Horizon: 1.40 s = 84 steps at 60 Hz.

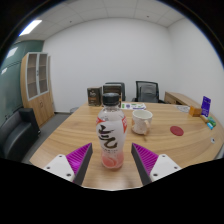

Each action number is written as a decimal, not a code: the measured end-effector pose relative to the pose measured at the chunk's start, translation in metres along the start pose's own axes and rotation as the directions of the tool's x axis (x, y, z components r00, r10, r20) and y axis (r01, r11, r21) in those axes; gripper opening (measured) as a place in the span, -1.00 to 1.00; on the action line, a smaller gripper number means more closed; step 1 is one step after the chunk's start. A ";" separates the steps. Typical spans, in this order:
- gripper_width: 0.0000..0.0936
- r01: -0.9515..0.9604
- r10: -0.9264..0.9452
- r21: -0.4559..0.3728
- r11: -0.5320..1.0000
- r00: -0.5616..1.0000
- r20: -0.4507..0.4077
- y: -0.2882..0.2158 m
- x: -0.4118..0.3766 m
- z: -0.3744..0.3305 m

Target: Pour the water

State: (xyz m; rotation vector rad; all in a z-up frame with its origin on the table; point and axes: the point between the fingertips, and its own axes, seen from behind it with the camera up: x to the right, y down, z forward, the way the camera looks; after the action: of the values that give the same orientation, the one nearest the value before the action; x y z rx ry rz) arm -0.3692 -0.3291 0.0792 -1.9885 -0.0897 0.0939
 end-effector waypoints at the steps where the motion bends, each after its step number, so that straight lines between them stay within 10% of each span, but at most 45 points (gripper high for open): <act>1: 0.68 -0.003 0.003 0.006 1.000 1.000 -0.004 -0.002 -0.001 0.006; 28: -0.40 -0.006 0.012 0.066 0.998 0.996 -0.090 -0.016 0.002 0.045; 46: -0.40 -0.364 0.333 0.148 0.920 0.922 0.200 -0.145 -0.038 0.049; 61: -0.40 -0.886 0.815 -0.103 0.453 0.365 0.450 -0.226 -0.032 0.080; 84: -0.41 -0.834 0.833 -0.451 -0.317 -0.472 0.288 -0.199 0.020 0.138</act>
State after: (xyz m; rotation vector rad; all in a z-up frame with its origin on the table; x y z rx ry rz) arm -0.3687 -0.1208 0.2040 -1.2322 1.3950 1.9040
